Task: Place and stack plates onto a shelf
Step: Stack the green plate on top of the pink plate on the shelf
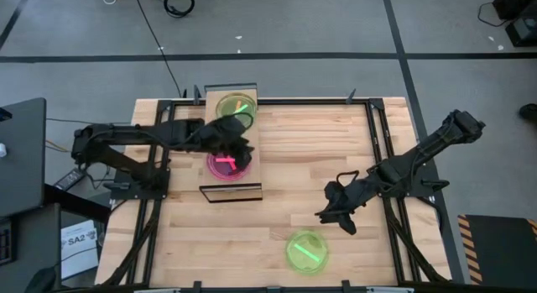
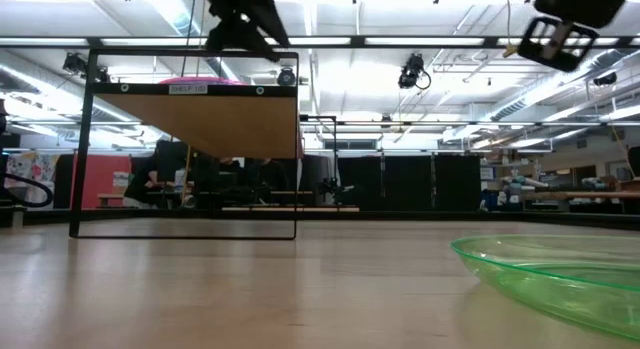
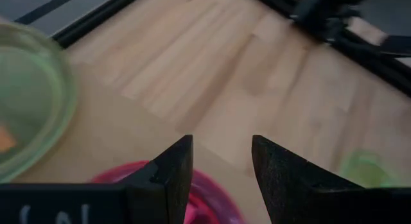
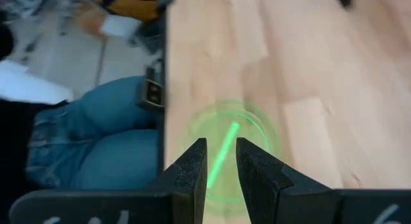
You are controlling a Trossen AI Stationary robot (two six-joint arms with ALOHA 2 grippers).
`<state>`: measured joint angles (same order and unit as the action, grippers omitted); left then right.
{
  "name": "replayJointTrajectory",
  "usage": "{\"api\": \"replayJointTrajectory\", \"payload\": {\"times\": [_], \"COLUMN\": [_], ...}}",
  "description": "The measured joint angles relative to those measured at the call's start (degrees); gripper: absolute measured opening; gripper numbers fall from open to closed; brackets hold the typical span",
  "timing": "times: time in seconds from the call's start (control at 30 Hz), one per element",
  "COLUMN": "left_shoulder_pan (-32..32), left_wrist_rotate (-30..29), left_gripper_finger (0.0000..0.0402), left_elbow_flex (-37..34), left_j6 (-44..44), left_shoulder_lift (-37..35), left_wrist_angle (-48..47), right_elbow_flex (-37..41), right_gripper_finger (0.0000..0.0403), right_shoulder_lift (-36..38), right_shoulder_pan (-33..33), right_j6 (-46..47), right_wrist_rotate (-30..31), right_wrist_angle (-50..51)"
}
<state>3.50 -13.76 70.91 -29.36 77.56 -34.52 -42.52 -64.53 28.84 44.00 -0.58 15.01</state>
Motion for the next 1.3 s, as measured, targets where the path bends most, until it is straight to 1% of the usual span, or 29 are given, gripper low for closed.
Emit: {"api": "replayJointTrajectory", "payload": {"times": [0.2,0.3,0.57,0.7,0.87,1.13,1.3], "left_shoulder_pan": [-5.3,-7.3,-10.8,-11.7,-11.8,-11.8,-11.8], "left_wrist_rotate": [-0.1,-0.1,-0.5,-1.6,-1.7,-1.7,-1.7], "left_gripper_finger": [0.0167,0.0167,0.0167,0.0167,0.0167,0.0167,0.0167], "left_elbow_flex": [0.0,0.0,0.0,0.0,-0.1,-0.1,-0.1], "left_j6": [-0.1,-0.1,-0.1,-0.1,-0.1,-0.1,-0.1], "left_shoulder_lift": [0.0,0.0,0.0,0.0,0.0,0.1,0.1], "left_wrist_angle": [3.5,4.8,5.7,5.8,5.9,6.3,6.6], "right_elbow_flex": [0.0,0.0,0.0,0.0,0.0,-0.1,-0.1], "right_gripper_finger": [0.009,0.009,0.009,0.009,0.009,0.009,0.009], "right_shoulder_lift": [-0.2,-2.1,-12.6,-17.9,-23.2,-28.2,-29.2], "right_shoulder_pan": [3.4,4.8,6.3,6.3,6.3,6.3,6.3], "right_j6": [6.0,8.2,10.5,10.5,10.4,10.4,10.3], "right_wrist_rotate": [7.0,9.8,9.5,6.8,3.7,3.5,3.9], "right_wrist_angle": [4.4,4.7,3.7,2.3,-2.4,-5.3,-5.9]}}
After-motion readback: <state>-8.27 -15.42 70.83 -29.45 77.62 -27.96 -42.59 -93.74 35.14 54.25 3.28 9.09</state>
